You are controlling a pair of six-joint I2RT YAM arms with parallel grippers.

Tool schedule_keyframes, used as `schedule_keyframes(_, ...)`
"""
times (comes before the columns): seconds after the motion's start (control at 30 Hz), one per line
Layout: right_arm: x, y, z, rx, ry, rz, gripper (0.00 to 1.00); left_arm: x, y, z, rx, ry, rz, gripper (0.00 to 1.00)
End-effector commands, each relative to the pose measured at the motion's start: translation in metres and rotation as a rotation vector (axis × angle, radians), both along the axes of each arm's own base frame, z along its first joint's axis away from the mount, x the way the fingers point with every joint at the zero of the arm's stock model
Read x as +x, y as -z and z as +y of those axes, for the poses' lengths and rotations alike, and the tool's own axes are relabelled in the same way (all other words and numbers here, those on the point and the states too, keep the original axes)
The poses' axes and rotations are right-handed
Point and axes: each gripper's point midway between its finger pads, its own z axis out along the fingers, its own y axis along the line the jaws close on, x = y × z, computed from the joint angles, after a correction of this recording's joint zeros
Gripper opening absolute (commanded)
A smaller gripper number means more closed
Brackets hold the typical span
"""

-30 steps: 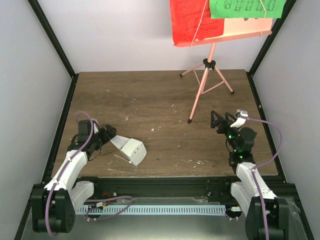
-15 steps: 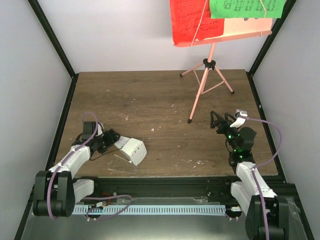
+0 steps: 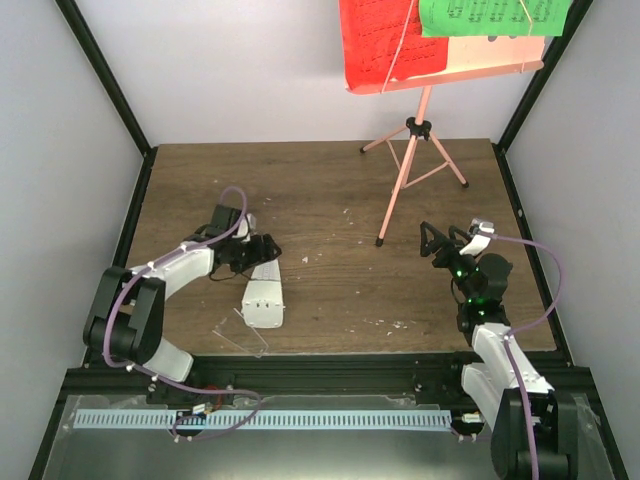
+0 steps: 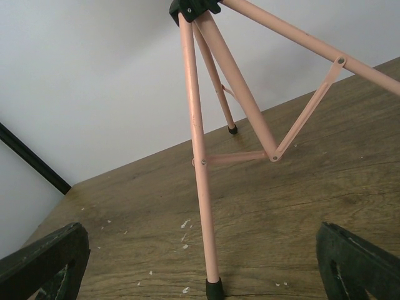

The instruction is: Pack up the instrument practice props

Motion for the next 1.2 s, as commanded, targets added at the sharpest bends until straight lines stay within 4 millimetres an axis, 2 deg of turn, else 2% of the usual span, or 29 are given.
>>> schedule_keyframes(0.0,0.000,-0.009,-0.002,-0.025,0.003,-0.039,1.00,-0.002,-0.002,-0.016,0.070,0.128,-0.001,0.83)
schedule_keyframes(0.2,0.001,-0.006,-0.002,-0.020,0.007,-0.031,1.00,-0.017,0.002,-0.024,0.263,0.272,0.031,0.88)
schedule_keyframes(0.4,0.002,-0.004,-0.004,-0.021,0.018,-0.023,1.00,-0.017,0.008,-0.026,0.452,0.365,0.049,0.90)
schedule_keyframes(0.73,0.002,-0.002,-0.007,-0.020,0.033,-0.022,1.00,-0.010,0.019,-0.025,0.584,0.413,0.080,0.90)
schedule_keyframes(0.9,0.002,-0.002,-0.007,-0.019,0.036,-0.022,1.00,-0.011,0.023,-0.027,0.570,0.420,0.080,0.76)
schedule_keyframes(1.17,0.000,-0.003,-0.008,-0.018,0.045,-0.024,1.00,-0.005,0.034,-0.021,0.624,0.409,0.084,0.80)
